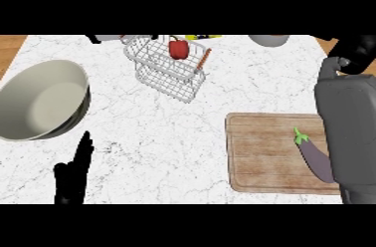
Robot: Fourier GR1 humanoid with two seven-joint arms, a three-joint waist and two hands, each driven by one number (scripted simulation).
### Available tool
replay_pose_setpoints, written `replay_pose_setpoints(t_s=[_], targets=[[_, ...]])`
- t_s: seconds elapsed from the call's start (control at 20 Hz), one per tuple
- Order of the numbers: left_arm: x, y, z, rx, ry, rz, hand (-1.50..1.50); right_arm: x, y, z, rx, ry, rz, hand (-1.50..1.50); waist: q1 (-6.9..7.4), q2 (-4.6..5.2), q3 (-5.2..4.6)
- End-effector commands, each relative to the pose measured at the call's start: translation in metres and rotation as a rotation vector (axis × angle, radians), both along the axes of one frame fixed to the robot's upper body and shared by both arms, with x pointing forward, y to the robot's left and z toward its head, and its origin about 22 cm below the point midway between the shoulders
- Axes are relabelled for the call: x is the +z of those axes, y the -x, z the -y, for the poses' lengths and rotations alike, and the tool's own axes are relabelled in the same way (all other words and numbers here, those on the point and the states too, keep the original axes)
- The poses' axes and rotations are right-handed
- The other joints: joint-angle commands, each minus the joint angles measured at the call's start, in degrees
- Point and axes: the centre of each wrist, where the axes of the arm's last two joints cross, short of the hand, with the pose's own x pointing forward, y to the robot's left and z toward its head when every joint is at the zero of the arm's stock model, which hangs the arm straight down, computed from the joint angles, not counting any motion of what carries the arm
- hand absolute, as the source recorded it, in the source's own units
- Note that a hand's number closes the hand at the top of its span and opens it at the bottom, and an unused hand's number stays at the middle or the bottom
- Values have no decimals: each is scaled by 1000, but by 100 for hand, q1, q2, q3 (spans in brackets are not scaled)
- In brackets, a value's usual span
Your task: Pick the bell pepper from the cutting board and place it in the tiered basket
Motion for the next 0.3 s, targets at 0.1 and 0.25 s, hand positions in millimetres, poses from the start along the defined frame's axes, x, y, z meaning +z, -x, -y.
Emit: replay_pose_setpoints(t_s=[0.1, 0.25], targets=[[-5, 12, -12, 29, -2, -19, 0, 8, 75, 57, 48, 20, -20, -150, -105, 13, -5], [-9, 17, -4, 29, -17, -22, 0, 13, 119, 77, 88, 32, -17, -150, -93, 29, -3]])
